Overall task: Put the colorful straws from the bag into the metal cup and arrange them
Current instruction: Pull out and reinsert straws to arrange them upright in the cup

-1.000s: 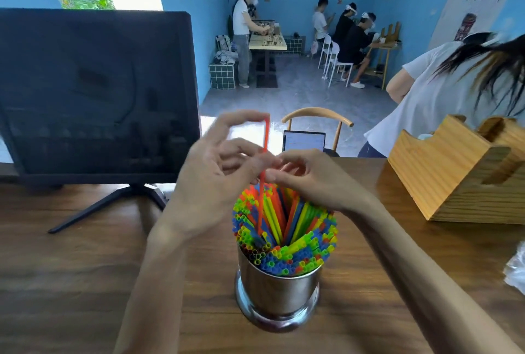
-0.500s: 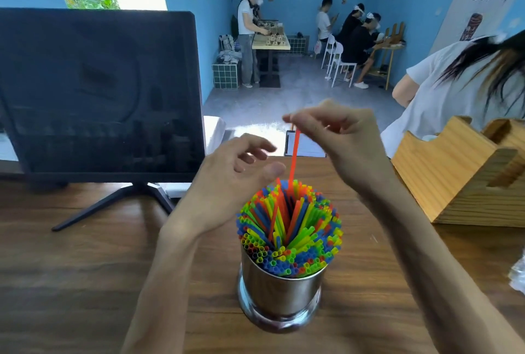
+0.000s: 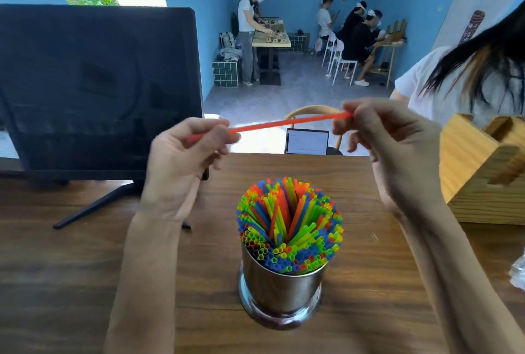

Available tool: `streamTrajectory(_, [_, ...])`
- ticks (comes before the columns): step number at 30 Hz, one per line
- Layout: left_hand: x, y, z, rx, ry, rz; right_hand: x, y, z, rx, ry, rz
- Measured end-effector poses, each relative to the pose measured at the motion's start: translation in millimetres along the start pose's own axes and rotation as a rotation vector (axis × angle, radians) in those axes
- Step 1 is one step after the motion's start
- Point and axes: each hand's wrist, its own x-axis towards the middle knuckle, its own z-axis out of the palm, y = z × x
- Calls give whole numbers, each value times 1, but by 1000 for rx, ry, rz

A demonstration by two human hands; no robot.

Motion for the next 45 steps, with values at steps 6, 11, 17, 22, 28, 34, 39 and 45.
streamTrajectory(6, [4,7,5,-176,7,72,-21,18,-1,-445,-597,156])
streamTrajectory(11, [-2,-2,21,124,-34,156,-7,37,-2,-522,-503,234])
streamTrajectory(17, [-11,-10,24,413,-241,29,7,59,4,-592,-684,422])
streamTrajectory(22, [-12,-12,15,693,-394,-107,12,59,6,-590,-654,410])
streamTrajectory(28, [-10,-10,8,732,-487,-145,11,56,9,-604,-717,394])
streamTrajectory(34, [-10,-12,6,740,-492,-151,11,51,9,-571,-785,412])
streamTrajectory(39, [-10,-13,7,730,-480,-161,11,50,4,-473,-834,416])
streamTrajectory(45, [-11,-12,7,743,-471,-166,15,53,0,-413,-820,441])
